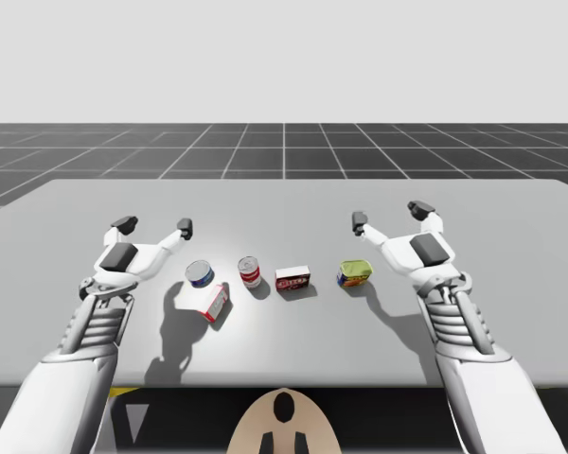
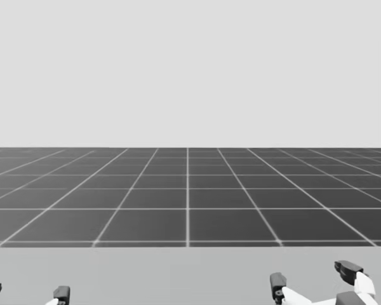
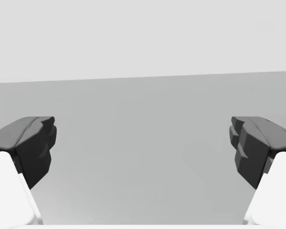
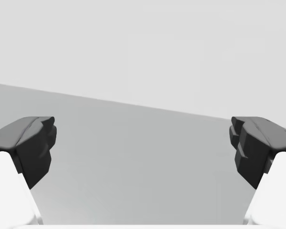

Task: Lift the red soup can off the table.

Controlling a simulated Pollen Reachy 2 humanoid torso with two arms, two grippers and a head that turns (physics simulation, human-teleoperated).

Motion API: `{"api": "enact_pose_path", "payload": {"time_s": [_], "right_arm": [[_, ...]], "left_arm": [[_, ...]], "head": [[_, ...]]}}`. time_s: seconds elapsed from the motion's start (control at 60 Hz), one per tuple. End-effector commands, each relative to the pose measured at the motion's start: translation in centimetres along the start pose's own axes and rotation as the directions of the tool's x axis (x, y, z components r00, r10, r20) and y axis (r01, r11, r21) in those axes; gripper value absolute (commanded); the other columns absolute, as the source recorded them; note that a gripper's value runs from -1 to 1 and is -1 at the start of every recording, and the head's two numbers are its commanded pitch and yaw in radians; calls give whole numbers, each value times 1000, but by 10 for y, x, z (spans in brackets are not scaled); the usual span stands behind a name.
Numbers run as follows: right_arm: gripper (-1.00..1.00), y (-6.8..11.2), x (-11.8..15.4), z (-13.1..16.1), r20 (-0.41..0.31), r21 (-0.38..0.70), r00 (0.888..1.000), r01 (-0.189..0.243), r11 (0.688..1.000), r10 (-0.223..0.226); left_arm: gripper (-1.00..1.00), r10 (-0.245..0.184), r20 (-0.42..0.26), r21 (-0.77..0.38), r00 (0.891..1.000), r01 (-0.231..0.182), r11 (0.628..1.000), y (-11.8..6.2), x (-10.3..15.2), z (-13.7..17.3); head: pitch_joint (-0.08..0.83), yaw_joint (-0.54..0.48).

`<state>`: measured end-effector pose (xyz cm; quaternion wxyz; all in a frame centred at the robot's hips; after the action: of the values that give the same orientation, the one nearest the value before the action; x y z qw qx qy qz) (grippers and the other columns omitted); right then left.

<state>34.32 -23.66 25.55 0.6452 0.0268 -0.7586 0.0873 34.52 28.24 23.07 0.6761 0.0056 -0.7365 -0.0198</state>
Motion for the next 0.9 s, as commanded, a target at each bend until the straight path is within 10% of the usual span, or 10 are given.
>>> {"api": "enact_pose_path", "payload": {"time_s": [0.017,0.9], "right_arm": [[-1000,0,-2,1,9,-27,1000,-7,1000,7],[-1000,0,-6,-4,-22,-50,999,-30,998,29]], "left_arm": [[-1000,-11,1,7,1000,11,1000,0,-1,-1],[-1000,-68,4,-13,998,68,998,-8,-8,-2]], "head": [[4,-9],[590,142]]}}
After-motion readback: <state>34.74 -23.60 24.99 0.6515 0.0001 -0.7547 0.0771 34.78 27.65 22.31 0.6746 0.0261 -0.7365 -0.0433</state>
